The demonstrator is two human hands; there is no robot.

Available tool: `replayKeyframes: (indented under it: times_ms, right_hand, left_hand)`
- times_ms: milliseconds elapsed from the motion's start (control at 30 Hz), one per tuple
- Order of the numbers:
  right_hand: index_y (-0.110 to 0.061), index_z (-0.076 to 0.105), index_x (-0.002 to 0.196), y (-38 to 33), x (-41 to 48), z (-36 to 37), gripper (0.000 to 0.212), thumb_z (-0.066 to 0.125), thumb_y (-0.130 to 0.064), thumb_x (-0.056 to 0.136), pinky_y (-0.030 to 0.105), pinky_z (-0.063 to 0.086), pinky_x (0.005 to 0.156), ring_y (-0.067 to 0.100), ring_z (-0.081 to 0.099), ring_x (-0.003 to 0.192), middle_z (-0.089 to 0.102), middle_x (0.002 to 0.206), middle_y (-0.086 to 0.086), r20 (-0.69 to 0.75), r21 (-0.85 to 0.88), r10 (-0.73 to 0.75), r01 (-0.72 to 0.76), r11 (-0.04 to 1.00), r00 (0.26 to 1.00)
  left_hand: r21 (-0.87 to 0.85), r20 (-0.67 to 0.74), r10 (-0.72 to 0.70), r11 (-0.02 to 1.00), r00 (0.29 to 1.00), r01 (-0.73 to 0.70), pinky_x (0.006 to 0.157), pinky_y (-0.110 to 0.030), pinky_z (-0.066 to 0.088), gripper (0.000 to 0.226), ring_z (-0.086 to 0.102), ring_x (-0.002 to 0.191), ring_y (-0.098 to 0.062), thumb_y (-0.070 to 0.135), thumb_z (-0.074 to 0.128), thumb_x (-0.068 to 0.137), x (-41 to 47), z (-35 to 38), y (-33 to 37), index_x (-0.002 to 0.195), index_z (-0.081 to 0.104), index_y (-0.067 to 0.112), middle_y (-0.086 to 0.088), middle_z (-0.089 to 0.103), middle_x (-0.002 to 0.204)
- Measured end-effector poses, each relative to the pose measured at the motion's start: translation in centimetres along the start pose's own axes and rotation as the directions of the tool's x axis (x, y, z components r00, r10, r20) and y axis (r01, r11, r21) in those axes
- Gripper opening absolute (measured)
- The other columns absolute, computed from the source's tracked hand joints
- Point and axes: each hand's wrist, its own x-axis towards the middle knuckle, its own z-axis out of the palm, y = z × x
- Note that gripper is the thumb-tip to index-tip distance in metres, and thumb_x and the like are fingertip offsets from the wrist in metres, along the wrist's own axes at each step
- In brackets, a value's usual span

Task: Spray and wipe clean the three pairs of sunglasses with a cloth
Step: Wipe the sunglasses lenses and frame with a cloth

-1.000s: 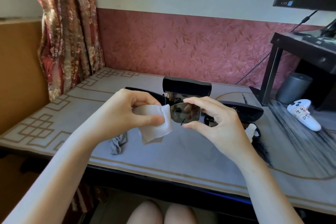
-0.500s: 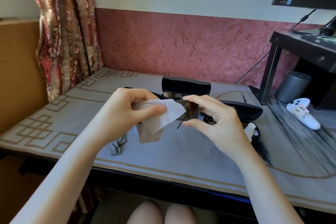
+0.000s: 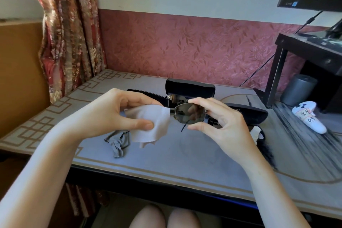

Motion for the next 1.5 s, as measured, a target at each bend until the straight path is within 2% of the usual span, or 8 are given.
replayKeyframes:
  times_ms: [300,400,567,667,767,1100,1367,1500]
  right_hand:
    - [-0.031,0.067,0.114,0.3,-0.1,0.0,0.042,0.078,-0.015,0.076,0.05,0.045,0.098,0.021,0.061,0.105,0.065,0.102,-0.008,-0.024,0.045,0.009,-0.008,0.999,1.0]
    - [-0.032,0.067,0.114,0.4,-0.1,-0.1,0.043,0.077,-0.015,0.076,0.05,0.046,0.098,0.021,0.062,0.104,0.065,0.102,-0.007,-0.029,0.058,0.006,-0.004,0.998,1.0]
    - [-0.03,0.067,0.115,0.5,-0.1,-0.3,0.043,0.077,-0.013,0.077,0.048,0.045,0.101,0.022,0.062,0.105,0.066,0.103,-0.007,-0.031,0.074,0.004,-0.001,0.997,1.0]
    - [-0.031,0.065,0.117,0.4,0.0,-0.3,0.045,0.076,-0.013,0.077,0.049,0.046,0.1,0.023,0.063,0.104,0.066,0.102,-0.006,-0.04,0.076,-0.003,0.007,0.997,0.999]
    - [-0.03,0.065,0.117,0.3,-0.1,-0.2,0.044,0.076,-0.019,0.076,0.049,0.046,0.099,0.022,0.062,0.104,0.065,0.101,-0.008,-0.037,0.058,-0.006,0.008,0.998,0.999]
    - [-0.026,0.066,0.117,0.2,-0.4,0.0,0.045,0.077,-0.008,0.078,0.041,0.046,0.1,0.017,0.061,0.105,0.065,0.104,-0.009,-0.018,0.03,-0.003,0.003,1.0,1.0]
    - [-0.021,0.065,0.119,0.3,-0.4,0.4,0.046,0.078,-0.009,0.077,0.012,0.039,0.096,0.004,0.058,0.106,0.065,0.108,-0.011,0.003,-0.061,-0.022,0.022,0.998,1.0]
    - [-0.018,0.066,0.118,0.3,-0.5,0.4,0.045,0.078,-0.009,0.076,0.01,0.037,0.095,0.003,0.058,0.105,0.065,0.108,-0.008,-0.008,-0.095,-0.032,0.031,0.995,0.999]
  left_hand:
    - [-0.067,-0.011,-0.049,0.997,0.999,0.048,0.078,-0.025,0.058,0.037,0.073,0.084,-0.012,0.014,0.079,0.063,-0.5,-1.3,-0.6,0.094,0.075,0.033,0.002,0.077,0.09]
    - [-0.083,-0.035,-0.059,0.995,0.998,0.056,0.073,-0.021,0.057,0.039,0.073,0.082,-0.011,0.014,0.078,0.063,-0.5,-1.3,-0.9,0.094,0.075,0.037,0.002,0.077,0.088]
    - [-0.072,0.022,-0.039,0.997,0.999,0.041,0.084,-0.02,0.055,0.041,0.072,0.093,-0.011,0.051,0.08,0.063,-0.8,-1.8,-0.9,0.103,0.072,0.045,0.004,0.076,0.099]
    - [-0.115,-0.006,-0.003,0.993,1.0,0.003,0.079,-0.013,0.053,0.028,0.071,0.091,-0.006,0.029,0.075,0.077,-0.6,-1.5,-0.8,0.101,0.073,0.043,0.005,0.076,0.097]
    - [-0.128,-0.061,-0.004,0.992,0.998,-0.004,0.076,-0.013,0.053,0.029,0.072,0.086,-0.008,0.016,0.065,0.076,-0.5,-0.9,-0.8,0.099,0.075,0.031,0.002,0.077,0.092]
    - [-0.126,-0.175,-0.073,0.991,0.982,0.051,0.067,-0.009,0.049,0.016,0.068,0.067,-0.005,0.032,0.067,0.077,0.1,0.4,-0.1,0.075,0.078,0.02,-0.002,0.076,0.075]
    - [0.02,-0.214,-0.083,0.996,0.973,0.089,0.064,-0.024,0.045,0.013,0.067,0.071,-0.021,0.035,0.071,0.08,0.9,1.8,0.4,0.074,0.076,0.025,-0.002,0.073,0.074]
    - [0.1,-0.246,-0.076,0.99,0.966,0.103,0.057,-0.013,0.041,0.011,0.064,0.067,-0.008,0.035,0.069,0.084,1.0,2.5,0.4,0.077,0.075,0.028,0.004,0.071,0.072]
